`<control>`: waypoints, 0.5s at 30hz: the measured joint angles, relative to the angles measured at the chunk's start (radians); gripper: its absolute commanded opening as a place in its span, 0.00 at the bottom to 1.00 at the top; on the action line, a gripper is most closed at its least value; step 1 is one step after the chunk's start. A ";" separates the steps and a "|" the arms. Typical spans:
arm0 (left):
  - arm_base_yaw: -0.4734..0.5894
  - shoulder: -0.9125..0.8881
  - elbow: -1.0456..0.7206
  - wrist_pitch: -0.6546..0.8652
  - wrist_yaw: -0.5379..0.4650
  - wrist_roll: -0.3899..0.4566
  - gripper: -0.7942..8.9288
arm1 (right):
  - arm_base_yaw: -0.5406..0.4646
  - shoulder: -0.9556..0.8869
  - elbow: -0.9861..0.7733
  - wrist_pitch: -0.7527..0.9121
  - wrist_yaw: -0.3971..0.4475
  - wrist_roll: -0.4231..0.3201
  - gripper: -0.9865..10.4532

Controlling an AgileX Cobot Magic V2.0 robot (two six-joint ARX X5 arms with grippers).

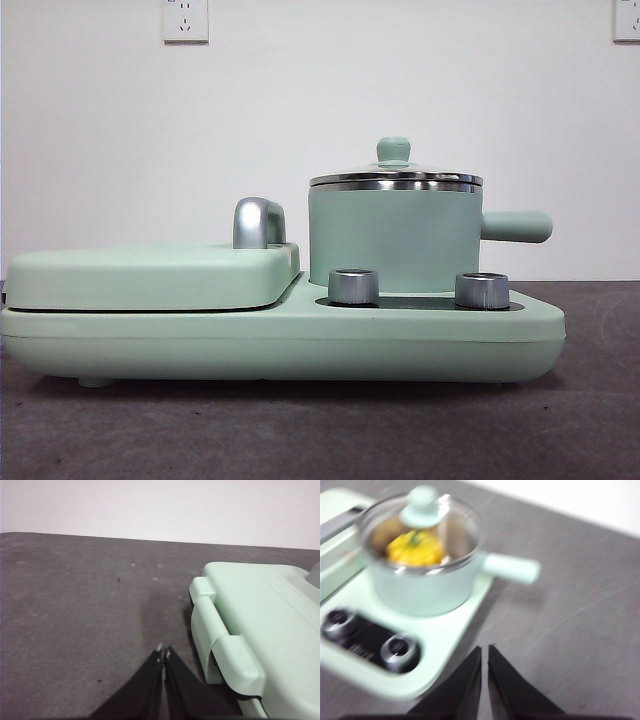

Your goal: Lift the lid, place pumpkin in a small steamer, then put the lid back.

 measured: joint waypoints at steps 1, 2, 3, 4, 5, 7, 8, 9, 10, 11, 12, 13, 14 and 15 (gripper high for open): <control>0.000 0.000 0.000 0.000 0.000 0.000 0.09 | -0.024 -0.021 -0.026 0.036 0.000 -0.012 0.10; 0.000 0.000 0.000 0.000 0.000 0.000 0.09 | -0.055 -0.046 -0.060 0.071 0.002 -0.021 0.10; 0.000 0.000 0.000 0.000 0.000 0.000 0.09 | -0.087 -0.069 -0.095 0.104 0.001 -0.027 0.10; 0.000 0.000 0.000 0.000 0.000 0.000 0.09 | -0.128 -0.099 -0.142 0.147 -0.003 -0.030 0.10; 0.000 0.000 0.000 0.000 0.000 0.000 0.09 | -0.170 -0.129 -0.192 0.190 -0.011 -0.032 0.10; 0.000 0.000 0.000 0.000 0.000 0.000 0.09 | -0.249 -0.190 -0.288 0.276 -0.035 -0.034 0.10; 0.000 0.000 0.000 0.000 0.000 0.000 0.09 | -0.288 -0.222 -0.335 0.317 -0.047 -0.035 0.10; 0.000 0.000 0.000 0.000 0.000 0.000 0.09 | -0.320 -0.250 -0.373 0.352 -0.055 -0.036 0.10; 0.000 0.000 0.000 0.000 0.000 0.000 0.09 | -0.354 -0.280 -0.410 0.385 -0.058 -0.037 0.10; 0.000 0.000 0.000 0.000 0.000 0.000 0.09 | -0.386 -0.308 -0.440 0.408 -0.062 -0.037 0.10; 0.000 0.000 0.000 0.000 0.000 0.000 0.09 | -0.409 -0.329 -0.459 0.418 -0.066 -0.037 0.10; 0.000 0.000 0.000 0.000 0.000 0.000 0.09 | -0.429 -0.351 -0.477 0.426 -0.077 -0.037 0.10; 0.000 0.000 0.000 0.000 0.000 0.000 0.09 | -0.443 -0.369 -0.493 0.428 -0.088 -0.037 0.10; 0.000 0.000 0.000 0.000 0.000 0.000 0.09 | -0.454 -0.384 -0.505 0.429 -0.104 -0.037 0.10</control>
